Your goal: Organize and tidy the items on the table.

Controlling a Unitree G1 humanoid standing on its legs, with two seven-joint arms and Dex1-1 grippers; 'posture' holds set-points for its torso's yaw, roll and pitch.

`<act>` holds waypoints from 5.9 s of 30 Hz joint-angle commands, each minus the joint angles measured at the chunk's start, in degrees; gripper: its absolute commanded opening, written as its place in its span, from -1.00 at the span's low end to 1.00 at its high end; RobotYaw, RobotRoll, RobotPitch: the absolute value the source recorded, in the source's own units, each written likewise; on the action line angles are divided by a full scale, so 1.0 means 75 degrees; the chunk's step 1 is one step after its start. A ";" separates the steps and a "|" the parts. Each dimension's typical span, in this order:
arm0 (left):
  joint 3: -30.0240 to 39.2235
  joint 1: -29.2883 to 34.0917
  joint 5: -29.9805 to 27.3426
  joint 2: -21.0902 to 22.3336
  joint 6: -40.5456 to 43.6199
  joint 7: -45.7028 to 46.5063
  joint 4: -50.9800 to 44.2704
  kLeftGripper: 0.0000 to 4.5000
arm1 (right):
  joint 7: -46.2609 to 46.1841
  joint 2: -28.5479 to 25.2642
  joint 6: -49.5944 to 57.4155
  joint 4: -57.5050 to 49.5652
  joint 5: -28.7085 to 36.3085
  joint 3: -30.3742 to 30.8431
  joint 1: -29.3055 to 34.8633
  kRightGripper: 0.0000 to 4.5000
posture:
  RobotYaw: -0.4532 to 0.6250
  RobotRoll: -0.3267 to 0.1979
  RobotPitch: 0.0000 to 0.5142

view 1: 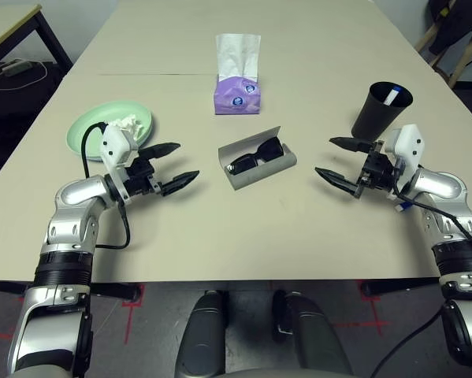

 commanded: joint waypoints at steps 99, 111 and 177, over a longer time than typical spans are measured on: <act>-0.1215 -0.2158 0.1425 -0.1434 -0.1822 -0.2228 0.2982 -1.00 | -0.0930 -0.0195 0.1937 -0.1941 0.0891 0.0085 0.1018 1.00 | -0.15 0.25 -0.34; -0.1452 -0.2150 0.1522 -0.1304 -0.1964 -0.2081 0.2937 -1.00 | -0.0892 -0.0196 0.1773 -0.1915 0.0855 0.0135 0.0985 1.00 | -0.16 0.25 -0.33; -0.1351 -0.1385 0.0020 -0.1621 -0.0883 -0.2031 -0.0304 0.96 | 0.3190 -0.3633 -0.3449 0.3221 -0.5375 0.4582 -0.3399 1.00 | -0.05 0.25 -0.29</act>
